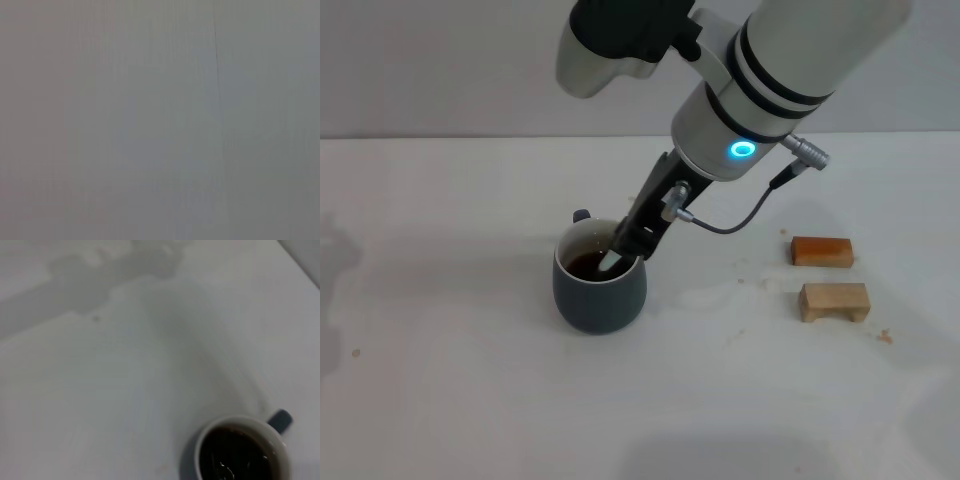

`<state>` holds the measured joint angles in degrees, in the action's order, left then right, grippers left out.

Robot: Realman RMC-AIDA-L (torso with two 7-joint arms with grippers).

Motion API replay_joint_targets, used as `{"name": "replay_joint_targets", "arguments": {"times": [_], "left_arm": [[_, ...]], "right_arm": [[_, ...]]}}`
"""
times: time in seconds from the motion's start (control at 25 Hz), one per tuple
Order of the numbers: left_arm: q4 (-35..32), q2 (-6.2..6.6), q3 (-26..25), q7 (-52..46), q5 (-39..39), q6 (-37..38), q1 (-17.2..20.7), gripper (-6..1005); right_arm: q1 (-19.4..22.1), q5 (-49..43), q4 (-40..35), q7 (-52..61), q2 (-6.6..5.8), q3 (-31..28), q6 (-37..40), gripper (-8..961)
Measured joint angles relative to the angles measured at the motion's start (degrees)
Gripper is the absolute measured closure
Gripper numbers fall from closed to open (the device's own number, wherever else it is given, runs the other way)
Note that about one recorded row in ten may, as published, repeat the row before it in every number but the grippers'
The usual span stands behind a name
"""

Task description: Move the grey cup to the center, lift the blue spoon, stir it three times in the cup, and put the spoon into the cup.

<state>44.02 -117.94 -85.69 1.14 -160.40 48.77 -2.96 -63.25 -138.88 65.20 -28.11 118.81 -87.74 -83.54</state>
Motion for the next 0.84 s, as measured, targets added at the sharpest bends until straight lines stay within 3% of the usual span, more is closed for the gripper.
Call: {"name": "replay_joint_targets", "arguments": {"times": [0.28,0.68,0.84], "left_arm": [[-0.1,0.0,0.13,0.0,-0.01,0.08,0.17,1001],[0.05,0.0,0.08,0.0,-0.09,0.25,0.42,1001],[0.32,0.0,0.07,0.0,-0.1,0.25,0.41,1001]], "right_arm": [[4.05,1.26,3.36,-0.71,-0.11,0.0,6.14,843],[6.78,1.16,6.06,-2.98,-0.16,1.09,5.68,843],[9.15,-0.36,10.61,-2.83,-0.11,1.28,7.0,843]]}}
